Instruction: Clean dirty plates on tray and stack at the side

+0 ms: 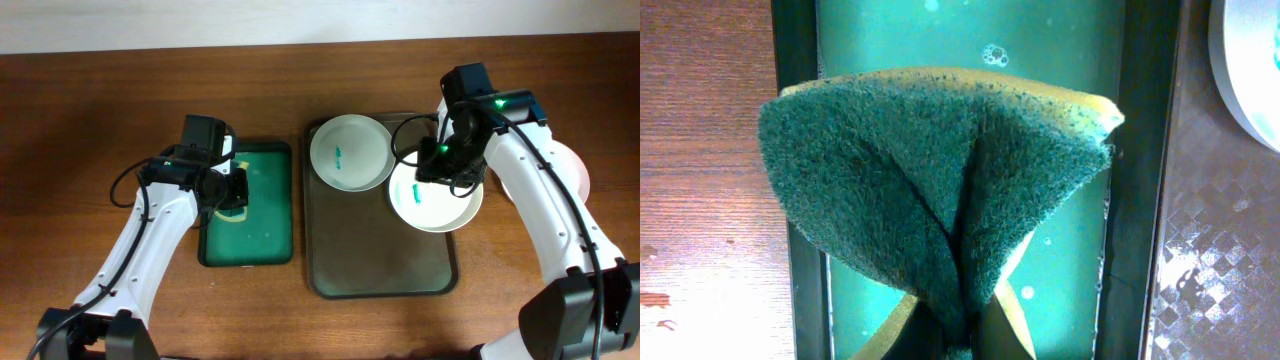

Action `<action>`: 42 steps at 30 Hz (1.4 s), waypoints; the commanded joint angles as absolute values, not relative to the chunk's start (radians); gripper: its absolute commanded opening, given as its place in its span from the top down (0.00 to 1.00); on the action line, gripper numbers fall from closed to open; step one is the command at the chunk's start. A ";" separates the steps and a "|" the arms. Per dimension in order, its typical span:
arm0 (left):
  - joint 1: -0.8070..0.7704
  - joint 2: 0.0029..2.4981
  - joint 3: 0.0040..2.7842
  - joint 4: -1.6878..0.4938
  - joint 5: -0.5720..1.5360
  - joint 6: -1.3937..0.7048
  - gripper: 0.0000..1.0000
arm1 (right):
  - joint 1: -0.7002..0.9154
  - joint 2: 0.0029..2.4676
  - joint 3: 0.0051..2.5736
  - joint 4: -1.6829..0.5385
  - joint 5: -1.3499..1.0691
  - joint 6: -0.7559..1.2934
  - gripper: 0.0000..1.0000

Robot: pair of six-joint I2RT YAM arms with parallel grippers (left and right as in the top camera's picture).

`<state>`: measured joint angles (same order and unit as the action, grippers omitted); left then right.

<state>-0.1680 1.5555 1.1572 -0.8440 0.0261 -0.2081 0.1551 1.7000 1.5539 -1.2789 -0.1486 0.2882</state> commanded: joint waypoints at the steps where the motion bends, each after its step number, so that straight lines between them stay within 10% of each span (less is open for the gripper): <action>1: -0.170 1.531 1.156 -0.838 0.019 -0.192 1.00 | 0.157 1.684 1.548 -1.277 -0.189 0.292 0.36; 10: -0.170 1.531 1.156 -0.838 0.019 -0.192 1.00 | 0.242 1.696 1.547 -1.227 -0.307 0.236 0.13; 42: -0.170 1.531 1.156 -0.839 0.019 -0.192 1.00 | 0.296 1.641 1.549 -1.209 -0.142 0.244 0.26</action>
